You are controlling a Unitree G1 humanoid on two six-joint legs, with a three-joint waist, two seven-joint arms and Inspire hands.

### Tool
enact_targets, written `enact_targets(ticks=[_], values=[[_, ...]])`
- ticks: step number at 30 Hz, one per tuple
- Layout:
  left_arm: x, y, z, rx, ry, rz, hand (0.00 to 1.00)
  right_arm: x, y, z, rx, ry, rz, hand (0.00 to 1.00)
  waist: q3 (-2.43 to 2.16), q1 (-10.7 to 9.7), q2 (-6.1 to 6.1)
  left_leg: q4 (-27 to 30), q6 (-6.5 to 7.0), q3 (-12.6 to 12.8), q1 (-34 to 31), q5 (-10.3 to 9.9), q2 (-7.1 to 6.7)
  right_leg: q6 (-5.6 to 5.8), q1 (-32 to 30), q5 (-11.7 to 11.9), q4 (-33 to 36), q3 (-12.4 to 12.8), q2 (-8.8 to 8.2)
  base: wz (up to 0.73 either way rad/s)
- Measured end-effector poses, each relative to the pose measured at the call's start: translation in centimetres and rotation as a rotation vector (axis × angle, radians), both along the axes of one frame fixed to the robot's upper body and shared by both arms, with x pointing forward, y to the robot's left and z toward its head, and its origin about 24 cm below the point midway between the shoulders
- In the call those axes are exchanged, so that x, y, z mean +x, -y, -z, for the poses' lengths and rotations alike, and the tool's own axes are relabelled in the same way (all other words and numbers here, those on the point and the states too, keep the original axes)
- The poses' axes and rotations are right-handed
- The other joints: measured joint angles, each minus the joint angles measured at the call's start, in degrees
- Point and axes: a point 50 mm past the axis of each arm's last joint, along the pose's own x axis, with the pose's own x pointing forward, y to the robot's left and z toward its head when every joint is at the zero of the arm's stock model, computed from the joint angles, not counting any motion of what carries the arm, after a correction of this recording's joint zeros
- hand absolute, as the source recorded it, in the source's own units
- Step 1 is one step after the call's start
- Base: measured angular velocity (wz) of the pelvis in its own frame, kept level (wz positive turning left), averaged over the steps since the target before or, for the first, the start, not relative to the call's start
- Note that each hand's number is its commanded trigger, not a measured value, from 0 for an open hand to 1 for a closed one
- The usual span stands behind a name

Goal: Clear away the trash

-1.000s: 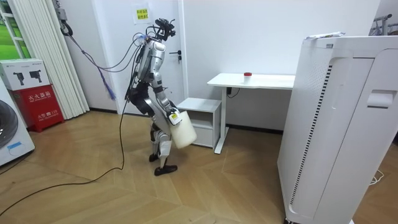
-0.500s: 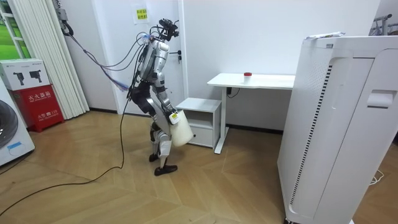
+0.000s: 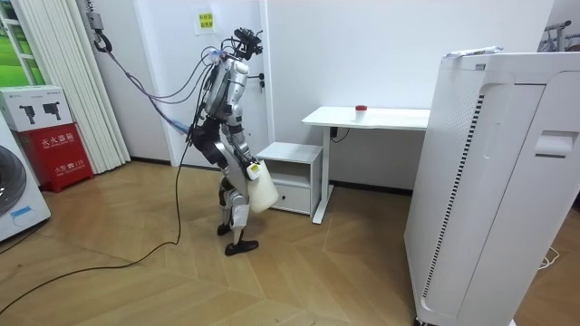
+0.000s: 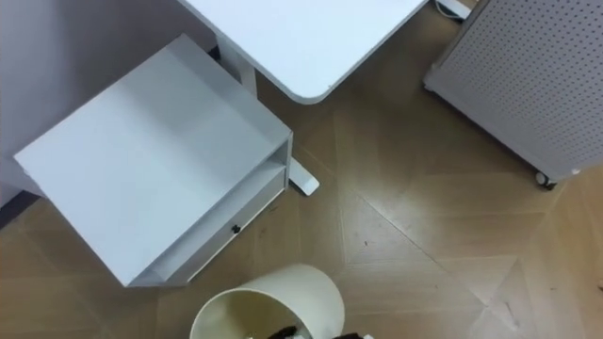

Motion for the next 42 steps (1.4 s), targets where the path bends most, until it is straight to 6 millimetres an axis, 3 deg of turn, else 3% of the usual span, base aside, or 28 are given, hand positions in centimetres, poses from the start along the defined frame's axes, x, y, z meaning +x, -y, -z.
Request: enact_targets(ticks=[9,16,20,23,29,34,37,39,42], values=[[0.1,-0.2,-0.2,0.029,0.032,0.055,0.00,0.1,0.5,0.0,-0.012,0.001,0.011,1.00,0.02,1.48,0.42,-0.23,-0.06,0.05,0.07,0.04,-0.01,-0.07,-0.14,0.07,0.08,0.00,-0.10,0.00],[0.3,-0.8,-0.3,0.091,0.071,0.116,0.00,0.0,0.8,0.1,-0.008,-0.010,0.017,1.00,0.08,1.43,0.47,-0.24,-0.06,0.20,0.79,0.04,-0.29,-0.09,0.20,0.06,1.07,-0.03,-0.32,-0.01],[0.6,-1.4,-0.4,0.107,0.079,0.109,0.00,-0.1,1.4,0.3,0.005,-0.032,0.041,1.00,0.68,1.64,0.94,-0.68,-0.03,0.61,3.69,-0.07,-0.31,0.07,2.96,0.07,-0.04,0.31,-0.27,-0.04],[1.0,-2.5,-0.5,0.138,0.089,0.110,0.00,0.0,1.8,0.3,0.029,-0.043,0.064,1.00,0.76,1.41,1.08,-0.89,-0.16,0.93,6.38,-0.38,-0.27,0.12,5.36,0.04,-0.29,0.75,-0.14,-0.10],[2.7,-2.7,-2.6,0.101,0.210,0.094,0.00,-0.8,5.1,0.8,0.045,-0.107,0.196,1.00,1.20,0.72,2.33,-1.79,0.15,1.77,13.02,-1.39,-0.64,0.99,11.75,-0.28,-1.46,1.86,-0.22,-0.07],[3.8,-3.4,-5.4,0.095,0.373,0.083,0.00,-1.6,6.7,1.0,0.064,-0.114,0.307,1.00,0.84,-0.11,2.69,-4.10,0.06,4.34,20.86,-2.54,-0.77,1.43,17.78,-0.24,-3.28,3.12,-0.15,-0.33],[4.1,-4.3,-7.8,0.070,0.500,0.015,0.00,-2.3,7.5,1.0,0.061,-0.107,0.346,1.00,0.50,0.02,2.54,-6.64,-0.35,7.40,27.11,-3.16,-0.74,1.41,21.60,-0.23,-4.18,1.31,-0.89,-0.60],[4.1,-5.1,-8.6,0.057,0.555,-0.069,0.00,-3.4,7.9,1.1,0.052,-0.113,0.350,1.00,-0.51,1.08,2.46,-8.10,-1.23,8.85,32.13,-3.95,-0.33,1.04,25.31,0.00,-5.44,-1.60,-1.33,-0.66],[3.7,-5.8,-9.6,0.041,0.616,-0.158,0.00,-4.9,8.1,1.6,0.043,-0.146,0.359,1.00,-1.54,1.22,2.11,-10.81,-2.11,8.59,37.97,-4.34,-0.17,0.70,30.50,0.21,-7.89,-4.60,-1.14,-0.40]])
